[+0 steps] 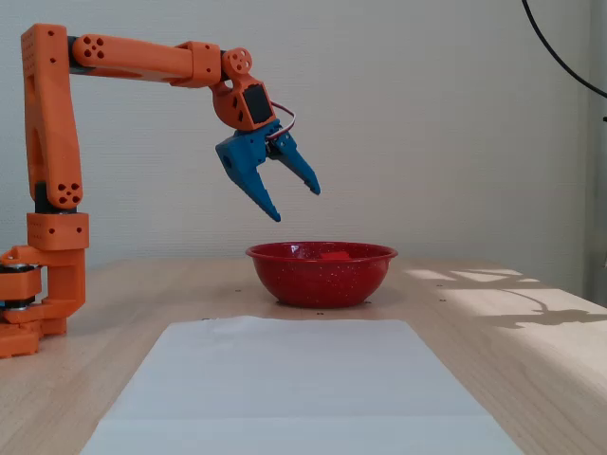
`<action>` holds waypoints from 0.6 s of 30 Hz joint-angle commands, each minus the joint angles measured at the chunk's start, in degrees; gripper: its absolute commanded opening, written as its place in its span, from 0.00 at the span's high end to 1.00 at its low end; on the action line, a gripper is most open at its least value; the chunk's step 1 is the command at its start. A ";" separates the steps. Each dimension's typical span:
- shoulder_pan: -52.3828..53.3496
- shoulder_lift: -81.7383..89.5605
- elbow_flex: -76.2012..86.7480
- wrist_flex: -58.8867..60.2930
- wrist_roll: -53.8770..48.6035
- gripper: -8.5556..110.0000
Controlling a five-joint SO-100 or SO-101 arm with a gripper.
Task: Grasp the red cube and put it in the red bowl
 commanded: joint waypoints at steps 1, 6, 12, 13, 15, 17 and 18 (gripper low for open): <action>-1.67 8.96 -3.34 1.14 -0.97 0.68; -3.52 10.20 -8.44 5.54 -1.76 0.81; -7.91 11.51 -15.47 13.27 -0.97 0.92; -8.88 11.78 -16.44 14.50 -0.79 0.92; -10.99 12.66 -18.11 17.67 -0.18 0.92; -13.10 13.54 -19.86 20.92 0.18 0.92; -14.24 13.97 -20.74 22.50 0.44 0.92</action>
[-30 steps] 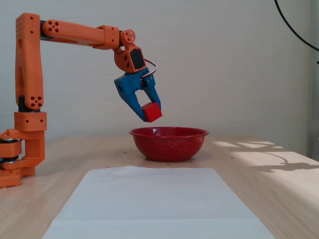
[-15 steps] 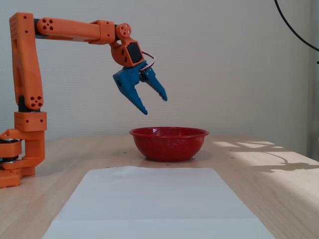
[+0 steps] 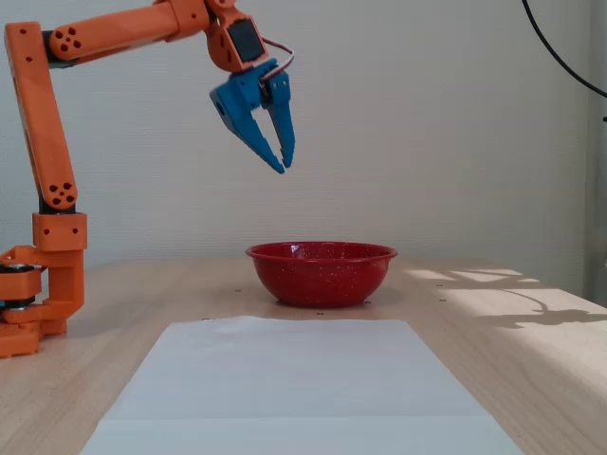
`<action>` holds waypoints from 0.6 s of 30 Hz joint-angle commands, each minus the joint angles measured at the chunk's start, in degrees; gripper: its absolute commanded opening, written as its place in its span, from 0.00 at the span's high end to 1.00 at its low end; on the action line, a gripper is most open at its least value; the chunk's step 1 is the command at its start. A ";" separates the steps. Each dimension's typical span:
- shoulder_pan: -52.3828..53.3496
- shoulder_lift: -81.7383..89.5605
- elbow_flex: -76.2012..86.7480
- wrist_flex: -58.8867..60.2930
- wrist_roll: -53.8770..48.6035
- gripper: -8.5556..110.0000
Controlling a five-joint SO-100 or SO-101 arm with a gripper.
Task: Grasp the red cube and put it in the red bowl
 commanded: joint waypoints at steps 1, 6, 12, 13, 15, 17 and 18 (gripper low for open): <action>-3.78 7.03 -8.70 3.43 2.02 0.92; -10.20 9.93 -11.51 7.82 3.60 0.92; -17.49 18.72 -4.48 5.98 5.71 0.92; -18.63 20.65 -2.46 5.27 5.80 0.92; -20.74 24.52 2.37 3.43 5.71 0.92; -22.50 29.00 8.61 0.44 5.71 0.92; -23.29 31.03 11.87 -1.23 5.71 0.92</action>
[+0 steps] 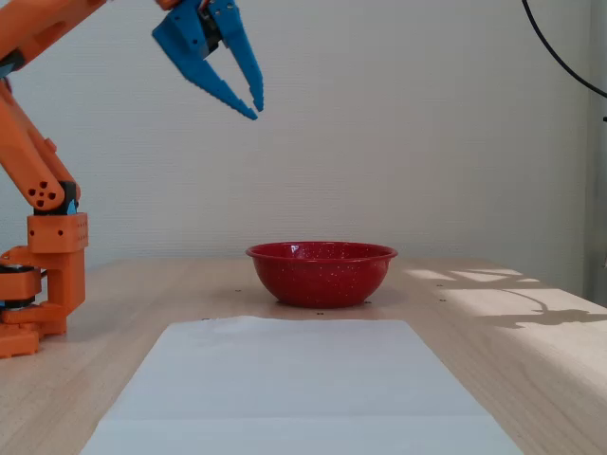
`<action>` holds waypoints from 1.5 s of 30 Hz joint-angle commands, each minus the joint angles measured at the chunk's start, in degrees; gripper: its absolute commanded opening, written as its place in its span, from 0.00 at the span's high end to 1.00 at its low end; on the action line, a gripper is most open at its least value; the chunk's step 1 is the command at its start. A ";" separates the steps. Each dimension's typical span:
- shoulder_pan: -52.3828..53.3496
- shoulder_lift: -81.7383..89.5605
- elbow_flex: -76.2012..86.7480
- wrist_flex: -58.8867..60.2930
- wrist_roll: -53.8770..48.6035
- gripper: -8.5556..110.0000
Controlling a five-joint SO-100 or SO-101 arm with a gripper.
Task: Grasp the red cube and put it in the red bowl
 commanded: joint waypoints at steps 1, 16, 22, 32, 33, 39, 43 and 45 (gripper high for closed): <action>-1.85 7.91 3.96 -5.01 0.88 0.92; -3.60 38.50 52.21 -34.63 -1.67 0.92; -3.69 48.25 67.94 -44.65 -2.46 0.92; -3.34 61.08 88.24 -55.63 -1.93 0.93; -3.34 61.08 89.56 -56.95 -1.67 0.93; -2.02 61.08 96.42 -62.67 -1.05 0.93; -0.62 61.08 96.42 -55.99 -2.90 0.93; -0.53 61.08 96.42 -50.62 -3.43 0.93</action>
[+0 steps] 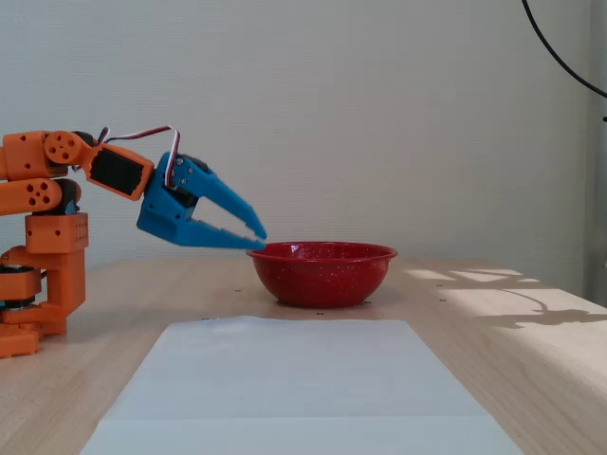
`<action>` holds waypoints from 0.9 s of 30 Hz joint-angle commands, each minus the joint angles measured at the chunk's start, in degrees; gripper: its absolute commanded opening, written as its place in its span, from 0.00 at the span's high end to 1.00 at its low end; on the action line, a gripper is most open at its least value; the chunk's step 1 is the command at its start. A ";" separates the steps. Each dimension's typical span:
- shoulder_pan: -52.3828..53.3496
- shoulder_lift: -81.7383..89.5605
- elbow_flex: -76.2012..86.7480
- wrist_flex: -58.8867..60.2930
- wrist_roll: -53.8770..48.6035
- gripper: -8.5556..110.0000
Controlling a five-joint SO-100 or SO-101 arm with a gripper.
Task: Grasp the red cube and put it in the red bowl
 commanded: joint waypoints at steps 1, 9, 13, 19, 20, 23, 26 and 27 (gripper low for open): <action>0.09 1.41 0.97 5.62 -1.85 0.93; 0.09 1.41 0.97 18.63 -3.78 0.92; 0.09 1.41 0.97 18.72 -3.96 0.92; 0.00 1.41 0.97 19.16 -4.66 0.92; -0.09 1.32 0.97 19.16 -4.75 0.92; -0.09 1.32 0.97 19.25 -4.83 0.92; -0.79 1.32 0.97 19.34 -5.80 0.92; -1.05 1.32 0.97 19.42 -6.24 0.92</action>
